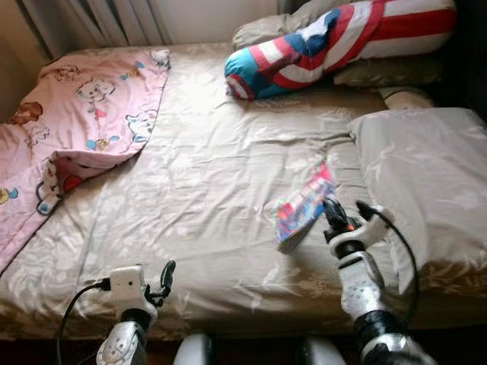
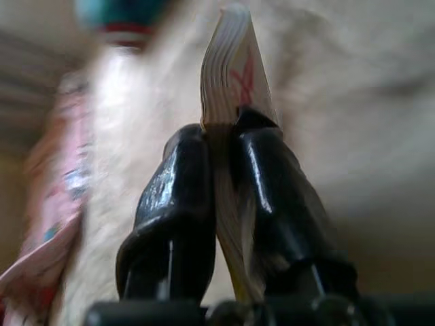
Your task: Clean up the room
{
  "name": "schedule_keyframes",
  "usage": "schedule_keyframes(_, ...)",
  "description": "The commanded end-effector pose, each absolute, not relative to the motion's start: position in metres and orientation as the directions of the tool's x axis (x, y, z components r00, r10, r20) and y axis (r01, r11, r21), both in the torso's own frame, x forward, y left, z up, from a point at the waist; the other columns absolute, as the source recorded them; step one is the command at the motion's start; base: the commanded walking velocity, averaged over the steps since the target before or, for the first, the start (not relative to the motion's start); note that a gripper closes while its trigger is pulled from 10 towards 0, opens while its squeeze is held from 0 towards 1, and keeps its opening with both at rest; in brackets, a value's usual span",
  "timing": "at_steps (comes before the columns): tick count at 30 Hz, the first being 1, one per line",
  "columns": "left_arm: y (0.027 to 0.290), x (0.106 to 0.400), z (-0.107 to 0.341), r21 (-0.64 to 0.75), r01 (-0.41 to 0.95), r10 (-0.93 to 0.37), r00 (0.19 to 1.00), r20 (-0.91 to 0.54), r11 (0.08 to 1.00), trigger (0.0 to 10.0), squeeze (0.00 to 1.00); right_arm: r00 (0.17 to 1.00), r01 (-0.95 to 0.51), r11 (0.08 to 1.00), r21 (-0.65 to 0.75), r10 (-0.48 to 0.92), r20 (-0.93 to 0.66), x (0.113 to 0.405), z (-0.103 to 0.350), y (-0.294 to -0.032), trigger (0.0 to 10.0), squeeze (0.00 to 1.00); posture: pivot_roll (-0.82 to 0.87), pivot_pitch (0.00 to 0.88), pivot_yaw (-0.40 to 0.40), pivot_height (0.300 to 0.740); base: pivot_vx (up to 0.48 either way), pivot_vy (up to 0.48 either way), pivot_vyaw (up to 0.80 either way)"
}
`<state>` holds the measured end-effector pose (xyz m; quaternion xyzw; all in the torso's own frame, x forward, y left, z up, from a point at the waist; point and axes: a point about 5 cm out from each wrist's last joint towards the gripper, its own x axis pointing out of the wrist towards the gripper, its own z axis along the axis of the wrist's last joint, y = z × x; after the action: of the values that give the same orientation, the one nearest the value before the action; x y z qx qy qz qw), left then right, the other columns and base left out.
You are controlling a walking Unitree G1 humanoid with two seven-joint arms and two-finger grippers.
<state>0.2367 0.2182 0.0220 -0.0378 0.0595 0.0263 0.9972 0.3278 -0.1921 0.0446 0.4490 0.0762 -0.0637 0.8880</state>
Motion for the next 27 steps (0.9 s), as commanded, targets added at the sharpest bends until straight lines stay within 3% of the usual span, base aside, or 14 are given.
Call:
schedule_keyframes(1,0.226,0.229,0.023,-0.047,-0.053,0.046,0.989,-0.141,0.998,10.0,0.00,0.960,0.257,0.532,0.807,-0.040,-0.279,0.318,0.027,-0.189,10.0,0.00,0.03,0.238,0.104,0.649,0.000,0.000,0.00)
schedule_keyframes(5,0.232,0.218,0.025,-0.028,-0.042,0.037,0.988,-0.150,0.999,10.0,0.00,0.934,0.332,0.485,0.809,-0.050,-0.354,0.305,0.011,-0.195,10.0,0.00,0.05,0.260,0.127,0.649,0.000,0.000,0.00)
schedule_keyframes(10,0.229,0.213,0.028,-0.019,-0.013,0.010,0.986,-0.164,1.000,10.0,0.00,0.909,0.371,0.537,0.758,-0.044,-0.414,0.292,-0.003,-0.200,10.0,0.00,0.07,0.284,0.154,0.649,0.000,0.000,0.00)
schedule_keyframes(19,0.226,0.209,0.033,-0.018,0.005,-0.008,0.982,-0.186,1.000,10.0,0.00,0.882,0.427,0.538,0.726,-0.073,-0.465,0.280,-0.014,-0.209,10.0,0.00,0.07,0.299,0.169,0.649,0.000,0.000,0.00)
schedule_keyframes(27,0.226,0.209,0.035,-0.020,0.001,-0.005,0.980,-0.197,1.000,10.0,0.00,0.886,0.299,0.674,0.676,0.067,-0.458,0.289,-0.005,-0.207,10.0,0.00,0.08,0.301,0.168,0.649,0.000,0.000,0.00)
